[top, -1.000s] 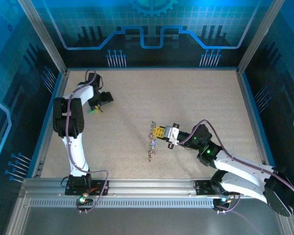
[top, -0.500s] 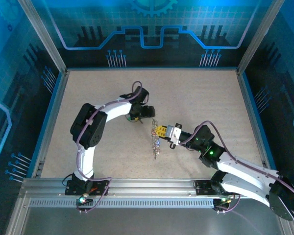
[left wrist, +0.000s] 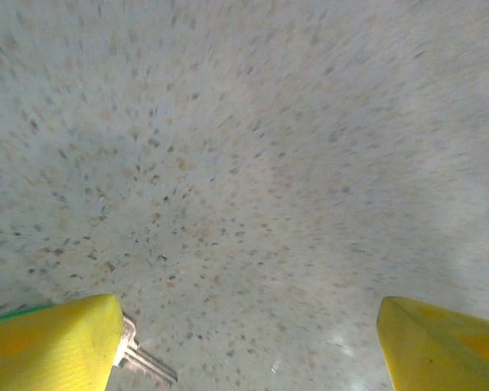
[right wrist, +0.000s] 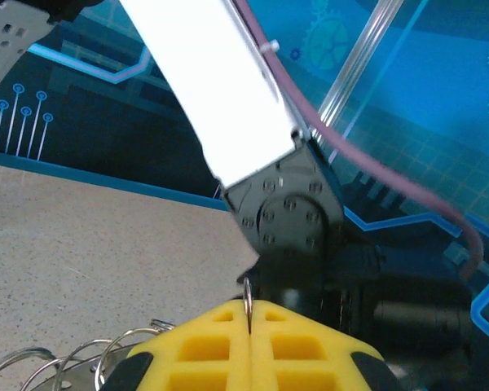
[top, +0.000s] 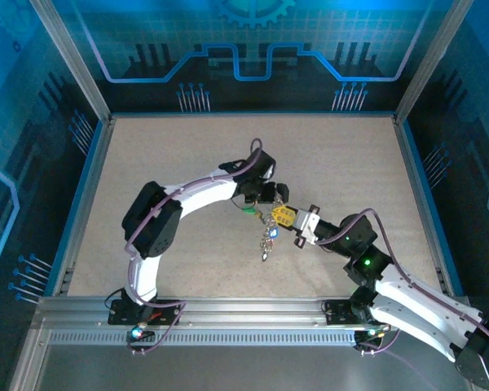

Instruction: Put the keys on the keyring

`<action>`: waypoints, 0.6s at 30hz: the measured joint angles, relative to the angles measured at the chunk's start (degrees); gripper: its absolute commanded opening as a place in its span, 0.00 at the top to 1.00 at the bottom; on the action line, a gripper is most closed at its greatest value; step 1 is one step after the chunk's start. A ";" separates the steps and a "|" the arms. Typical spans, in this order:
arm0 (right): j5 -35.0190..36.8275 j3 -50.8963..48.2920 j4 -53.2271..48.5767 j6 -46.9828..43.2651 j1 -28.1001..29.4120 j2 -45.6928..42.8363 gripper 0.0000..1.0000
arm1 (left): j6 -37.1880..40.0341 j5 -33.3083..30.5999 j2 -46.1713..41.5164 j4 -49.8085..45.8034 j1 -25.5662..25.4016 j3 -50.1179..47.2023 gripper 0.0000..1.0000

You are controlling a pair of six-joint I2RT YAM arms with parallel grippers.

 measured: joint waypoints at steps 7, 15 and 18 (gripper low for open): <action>-1.20 0.00 -3.26 -0.17 -0.04 0.15 1.00 | 3.56 -0.02 -21.77 3.21 7.02 -5.68 0.23; -3.63 0.00 -3.15 1.38 -0.04 4.57 1.00 | 17.07 15.93 -48.92 28.85 16.37 -38.45 0.27; -5.66 0.02 -2.01 2.43 -0.02 6.47 1.00 | 24.83 26.38 -54.31 36.50 15.69 -47.60 0.31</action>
